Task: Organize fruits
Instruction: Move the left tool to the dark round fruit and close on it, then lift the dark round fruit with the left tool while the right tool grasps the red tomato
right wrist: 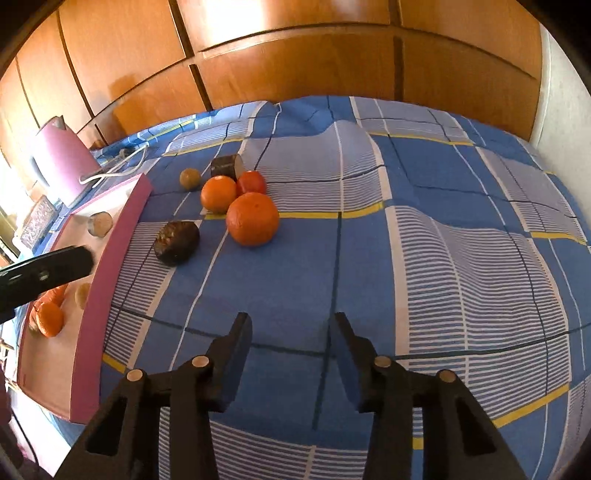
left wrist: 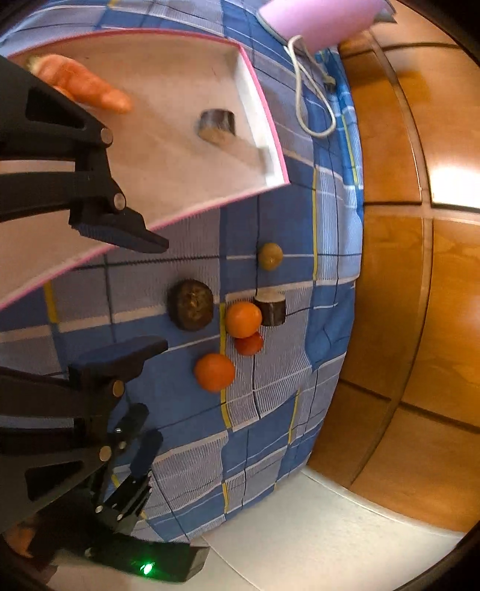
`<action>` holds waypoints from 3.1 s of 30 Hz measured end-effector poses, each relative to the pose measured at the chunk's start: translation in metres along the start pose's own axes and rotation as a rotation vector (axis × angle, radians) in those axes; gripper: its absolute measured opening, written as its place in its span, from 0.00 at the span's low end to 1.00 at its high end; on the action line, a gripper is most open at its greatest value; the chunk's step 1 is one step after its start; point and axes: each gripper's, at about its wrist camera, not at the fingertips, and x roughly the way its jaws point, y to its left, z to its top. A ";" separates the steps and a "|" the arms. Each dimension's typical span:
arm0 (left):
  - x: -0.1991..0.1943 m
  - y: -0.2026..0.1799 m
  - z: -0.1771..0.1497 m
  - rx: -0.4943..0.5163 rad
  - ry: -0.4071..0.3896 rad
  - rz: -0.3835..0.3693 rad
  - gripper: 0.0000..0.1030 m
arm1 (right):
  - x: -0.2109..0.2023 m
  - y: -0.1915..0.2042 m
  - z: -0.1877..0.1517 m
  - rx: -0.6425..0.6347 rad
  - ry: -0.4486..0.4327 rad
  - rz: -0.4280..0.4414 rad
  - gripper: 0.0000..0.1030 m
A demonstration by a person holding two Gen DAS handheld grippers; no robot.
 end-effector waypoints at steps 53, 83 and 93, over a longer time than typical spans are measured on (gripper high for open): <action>0.081 -0.006 0.028 -0.049 0.103 0.037 0.44 | 0.071 0.021 0.117 -0.024 0.031 0.170 0.26; 0.055 0.003 0.021 -0.089 0.064 -0.012 0.43 | 0.080 -0.011 0.120 0.197 0.097 0.276 0.25; 0.024 0.007 0.015 -0.091 0.005 0.008 0.43 | 0.051 -0.002 0.114 0.118 0.029 0.184 0.25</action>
